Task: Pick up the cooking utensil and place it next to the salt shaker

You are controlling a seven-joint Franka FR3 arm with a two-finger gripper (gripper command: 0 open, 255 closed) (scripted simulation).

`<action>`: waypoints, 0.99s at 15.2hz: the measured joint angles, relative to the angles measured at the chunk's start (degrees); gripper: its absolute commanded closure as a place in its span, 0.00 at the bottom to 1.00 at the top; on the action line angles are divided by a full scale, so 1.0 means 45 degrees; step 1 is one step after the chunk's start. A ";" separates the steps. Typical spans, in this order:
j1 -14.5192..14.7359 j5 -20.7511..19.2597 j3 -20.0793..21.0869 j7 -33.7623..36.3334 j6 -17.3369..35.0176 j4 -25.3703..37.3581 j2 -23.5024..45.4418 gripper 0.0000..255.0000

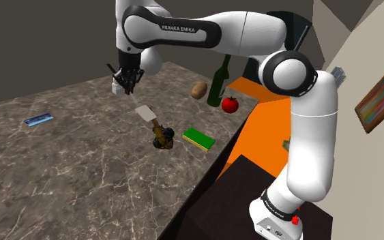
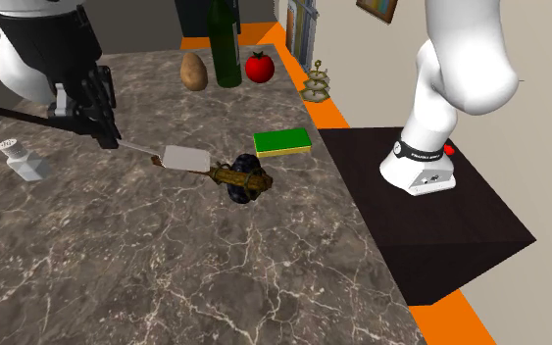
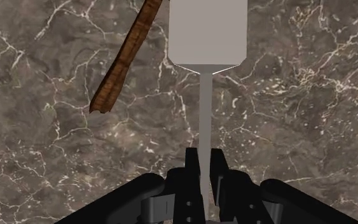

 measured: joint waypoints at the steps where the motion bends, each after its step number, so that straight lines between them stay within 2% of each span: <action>1: -0.0049 -0.0063 -0.0086 -0.0240 -0.0228 0.0557 0.0320 1.00; 6: -0.0362 -0.0301 -0.0482 -0.1422 -0.1055 0.2944 0.1823 1.00; 8: -0.0242 -0.0482 -0.0703 -0.1996 -0.1903 0.5009 0.2976 1.00; 11: -0.0385 -0.0496 -0.0738 -0.2106 -0.1593 0.4802 0.3102 1.00; 15: -0.0621 -0.0464 -0.0712 -0.2058 -0.0785 0.3761 0.2899 1.00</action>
